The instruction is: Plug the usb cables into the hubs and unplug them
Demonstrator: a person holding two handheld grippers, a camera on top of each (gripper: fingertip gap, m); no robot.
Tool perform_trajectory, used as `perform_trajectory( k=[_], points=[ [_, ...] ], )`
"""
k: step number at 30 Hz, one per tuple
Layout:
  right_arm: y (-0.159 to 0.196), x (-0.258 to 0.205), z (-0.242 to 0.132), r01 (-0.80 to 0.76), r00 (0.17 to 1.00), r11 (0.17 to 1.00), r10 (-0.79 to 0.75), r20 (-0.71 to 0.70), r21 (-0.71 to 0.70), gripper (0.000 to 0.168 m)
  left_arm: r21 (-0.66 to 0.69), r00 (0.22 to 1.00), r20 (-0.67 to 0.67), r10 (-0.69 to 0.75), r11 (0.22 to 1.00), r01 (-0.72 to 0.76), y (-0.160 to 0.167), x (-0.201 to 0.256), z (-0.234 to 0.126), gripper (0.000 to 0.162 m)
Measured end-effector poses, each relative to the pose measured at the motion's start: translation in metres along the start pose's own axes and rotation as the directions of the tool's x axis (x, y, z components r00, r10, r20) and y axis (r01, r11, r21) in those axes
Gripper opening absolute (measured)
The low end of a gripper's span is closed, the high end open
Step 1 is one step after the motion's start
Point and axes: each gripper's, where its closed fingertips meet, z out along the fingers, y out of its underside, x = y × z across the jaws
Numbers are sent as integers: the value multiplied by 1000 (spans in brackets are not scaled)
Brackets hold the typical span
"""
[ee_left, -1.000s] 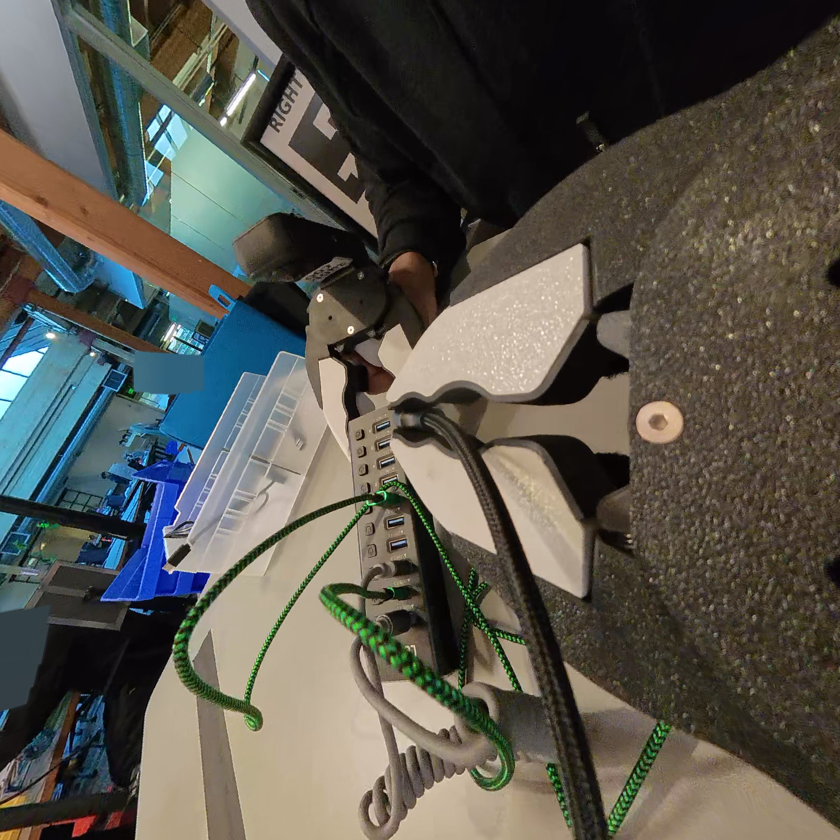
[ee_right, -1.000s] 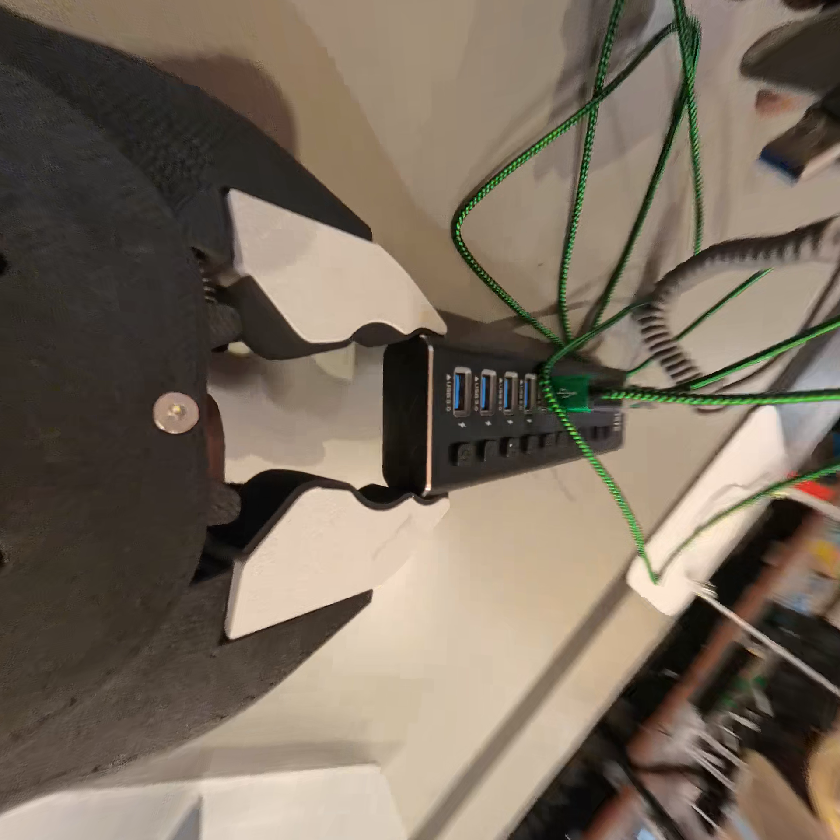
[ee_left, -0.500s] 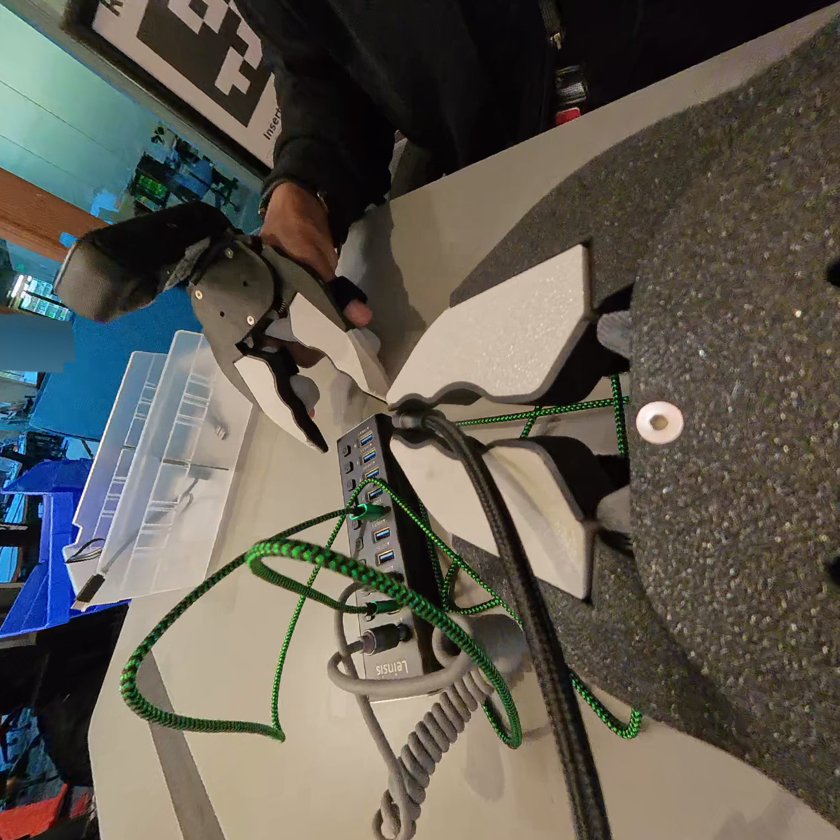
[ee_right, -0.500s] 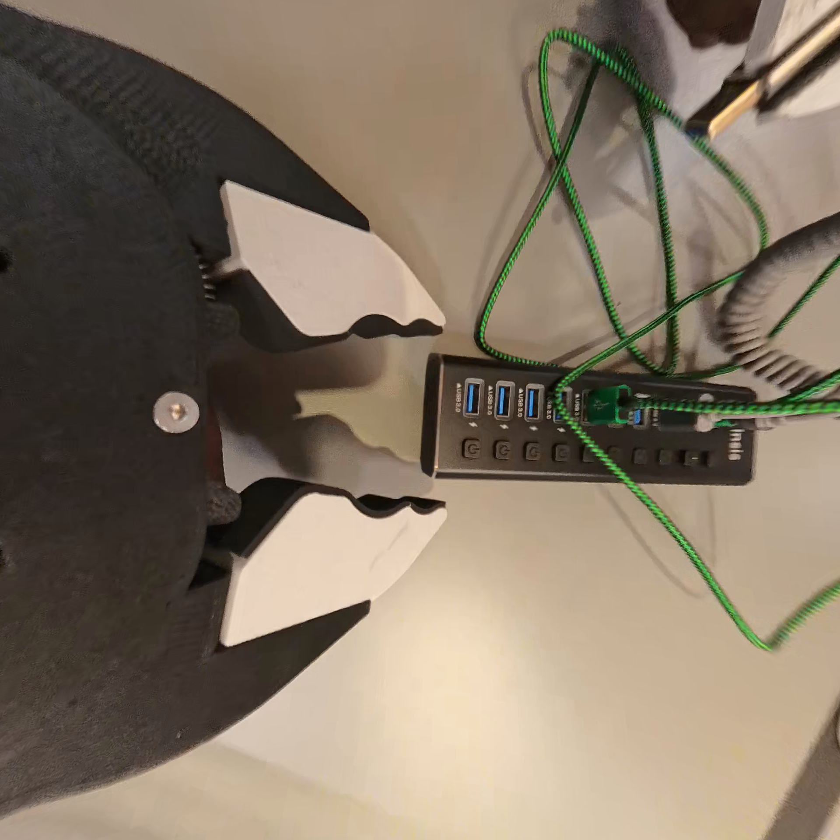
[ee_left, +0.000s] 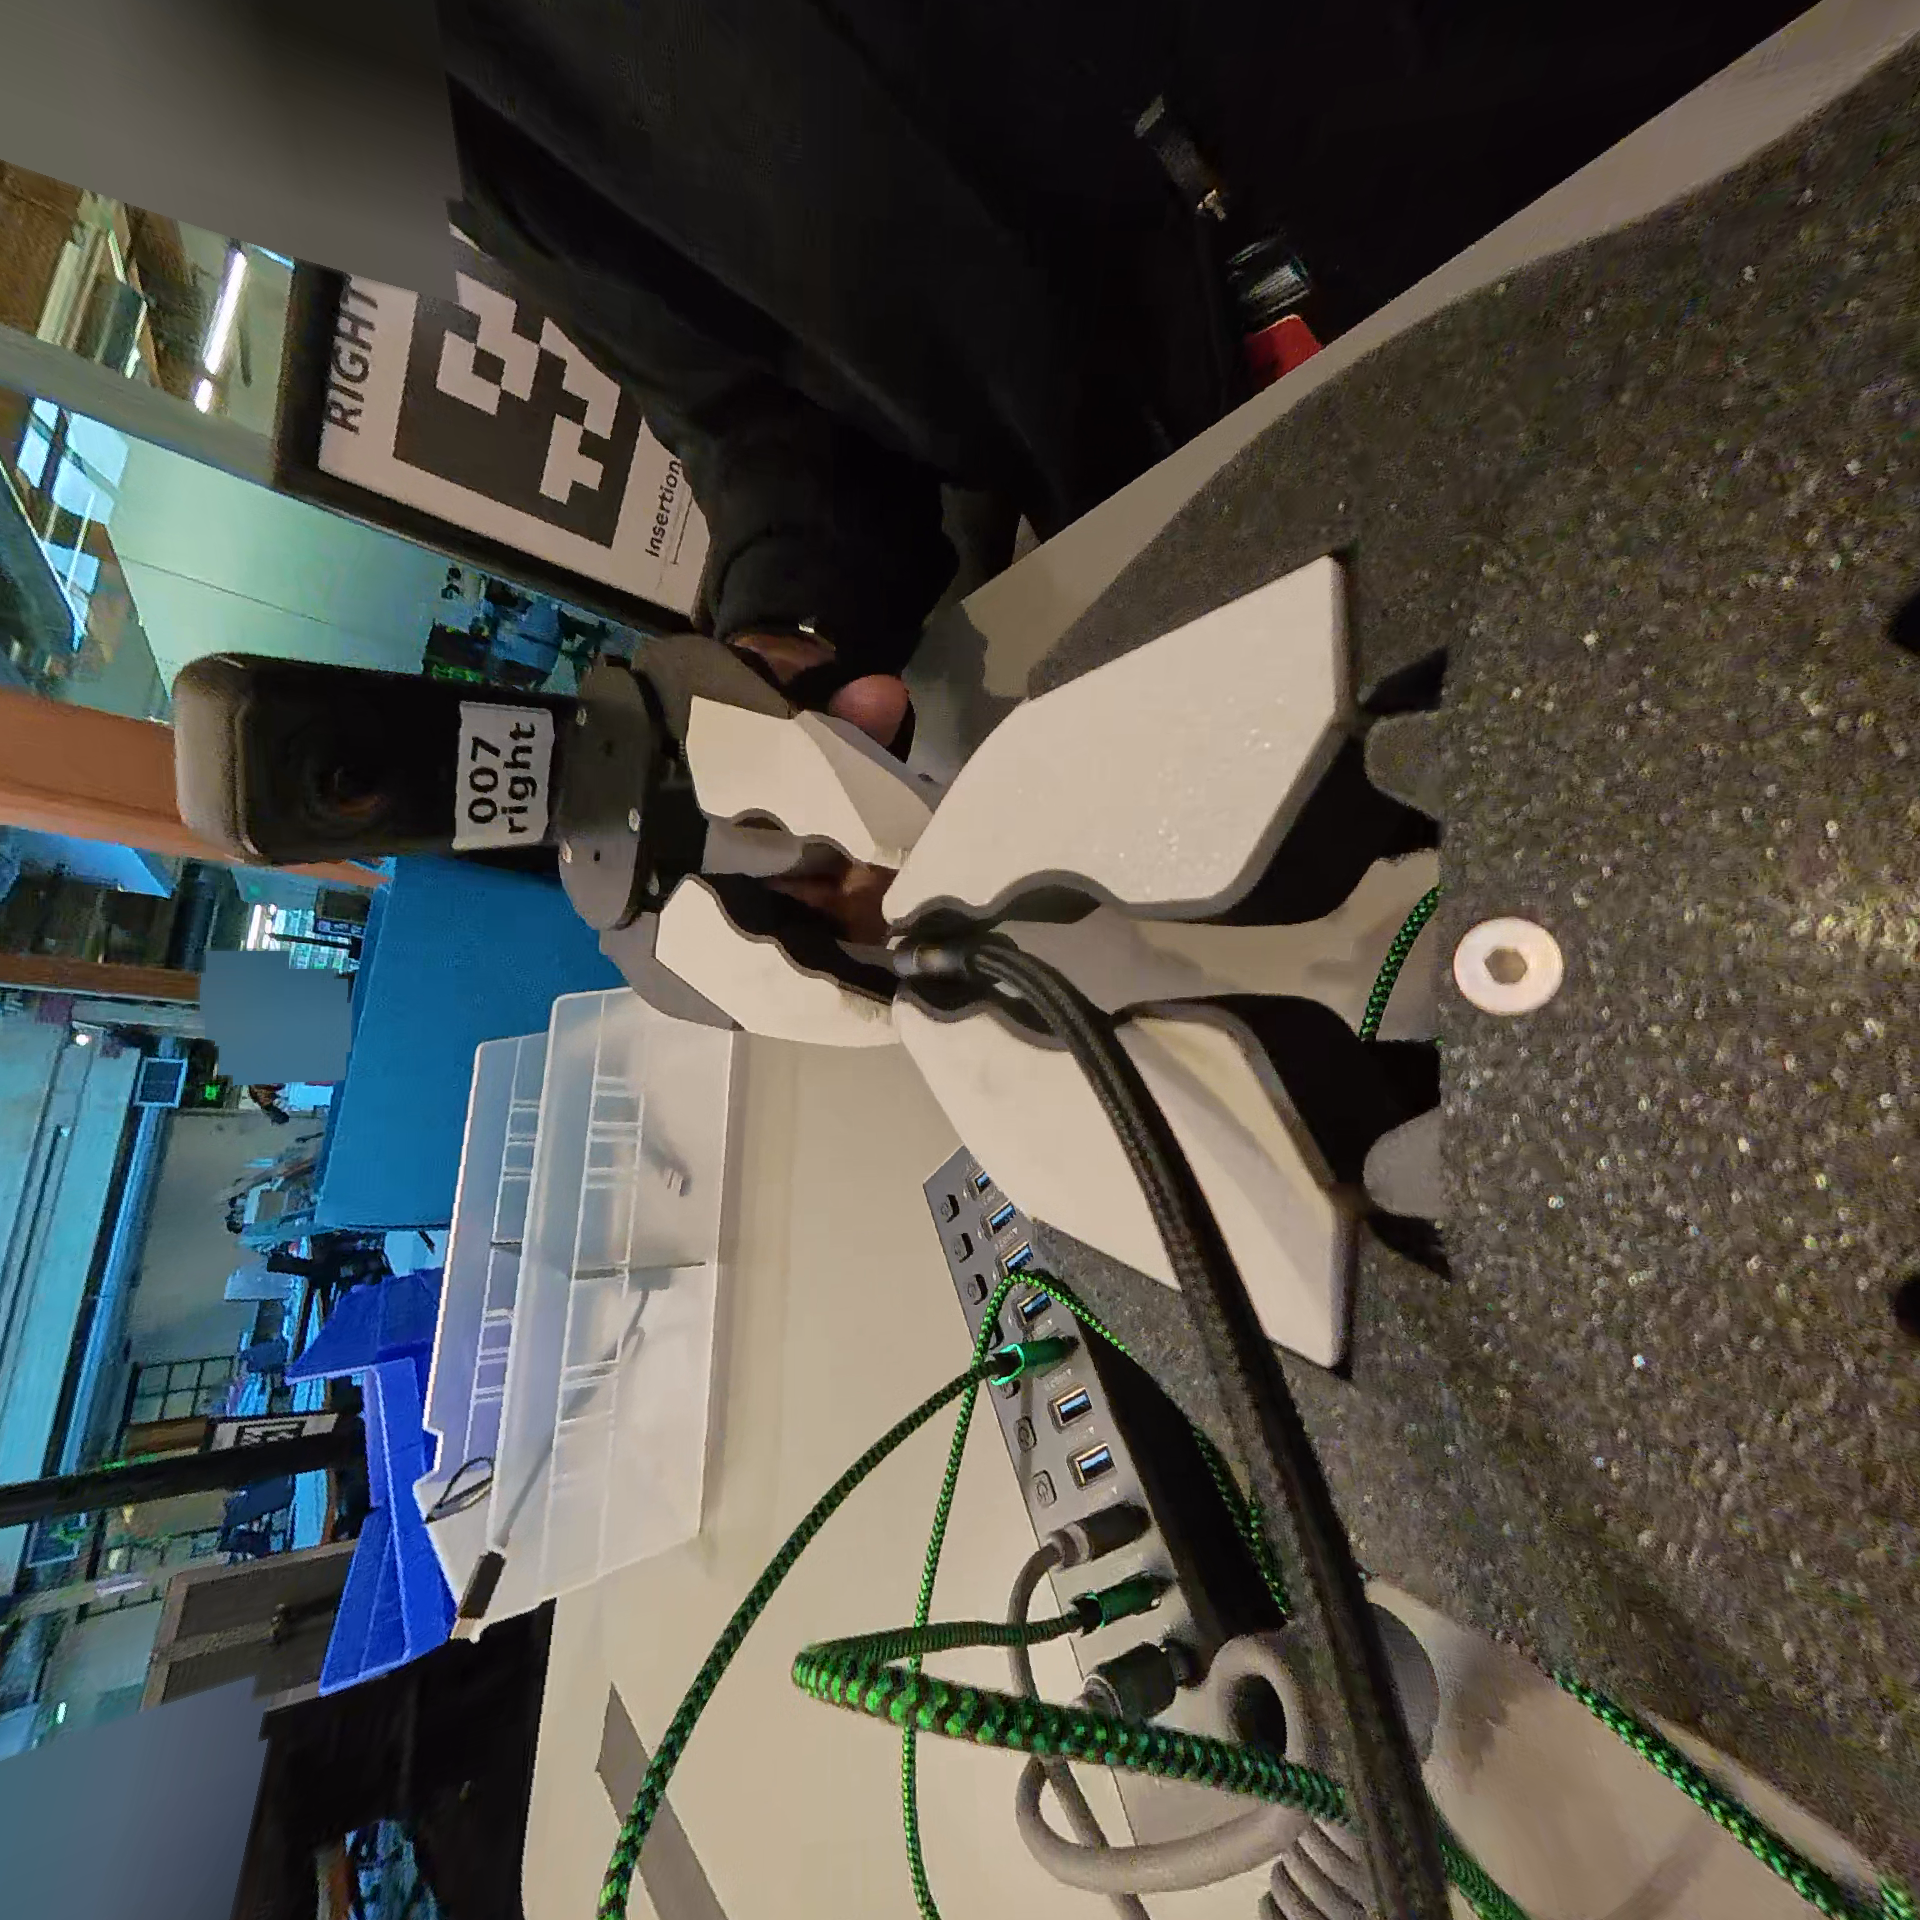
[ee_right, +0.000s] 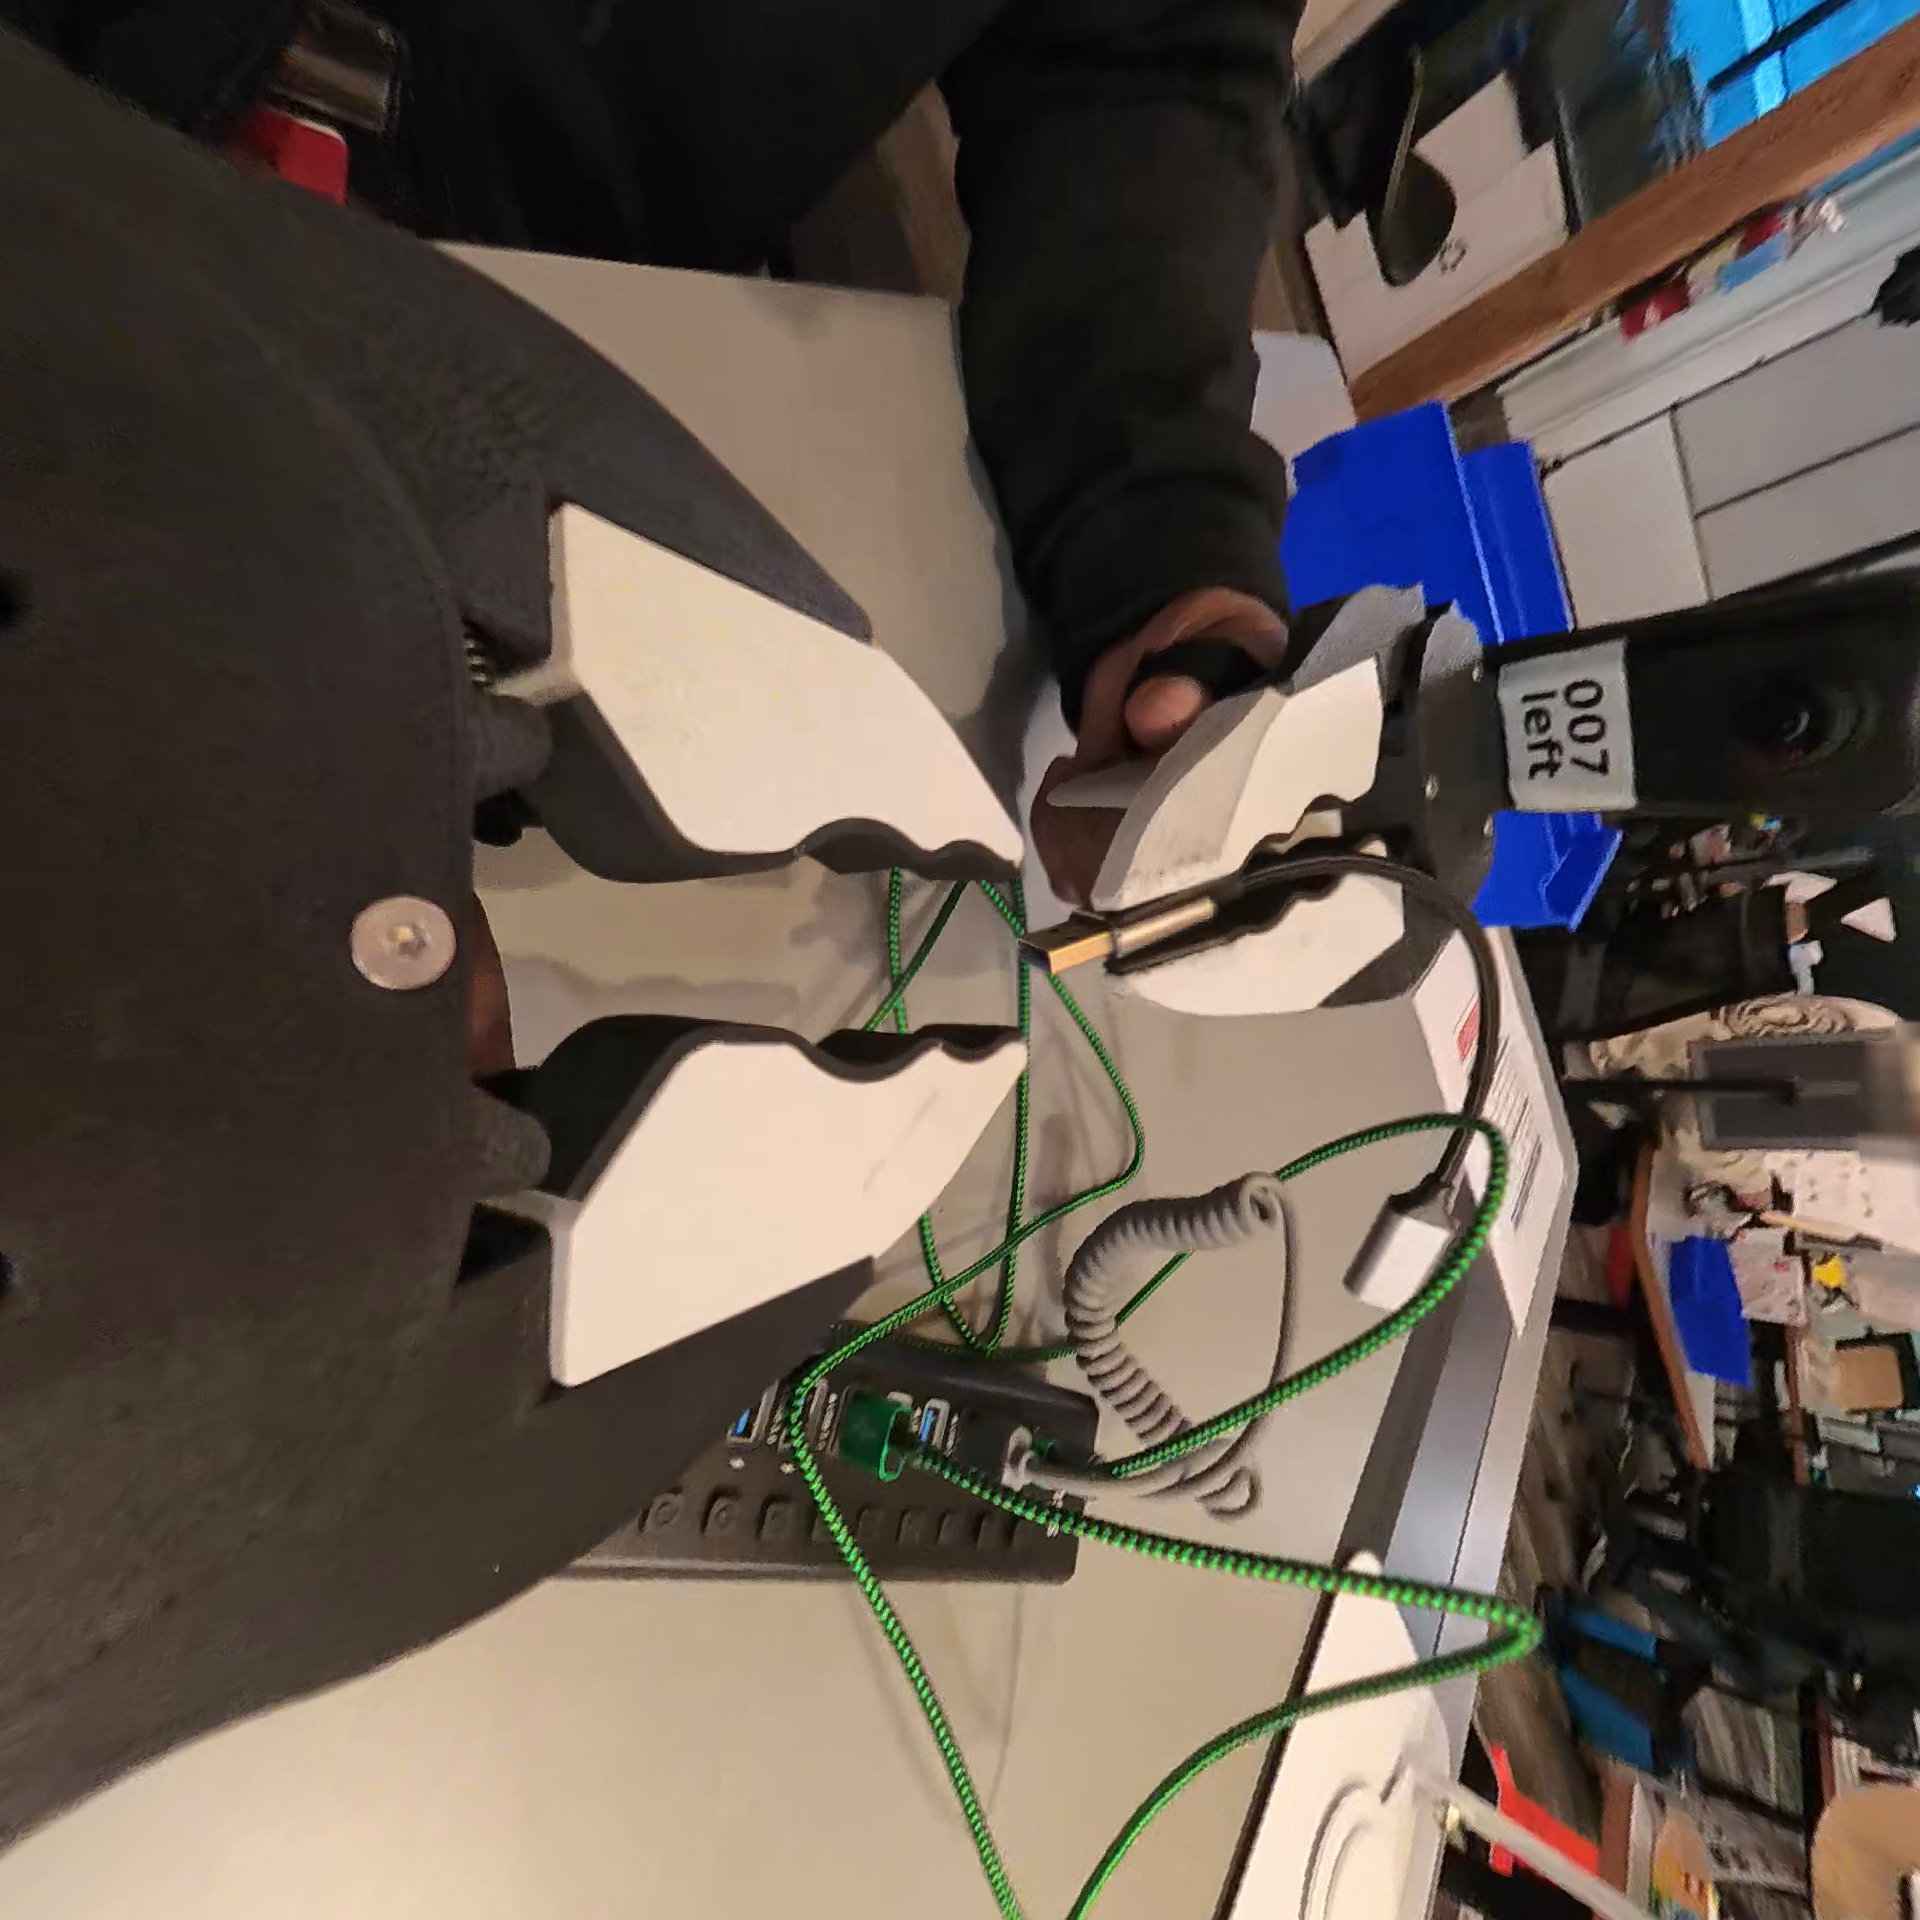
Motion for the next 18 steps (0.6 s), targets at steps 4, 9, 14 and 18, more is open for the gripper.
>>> perform_trajectory(
  k=[4, 9, 14, 18],
  points=[
    [-6, -8, 1, 10, 998, 999, -12, 61, 33, 20, 18, 999, -53, 7, 1000, -6, -1, 7, 0, 8],
    [-3, -10, 4, 43, 996, 999, -45, 82, 24, 6, -6, 997, -62, 36, 999, -37, 4, 9, 2, 8],
    [-9, -19, 0, 132, 986, 989, -137, 94, 65, 4, 3, 994, -59, 86, 996, -86, 2, 10, -4, 23],
    [-21, -28, -14, 236, 959, 964, -252, 133, 125, 4, 11, 990, -15, 143, 990, -143, -4, 6, -14, 43]
  ],
)
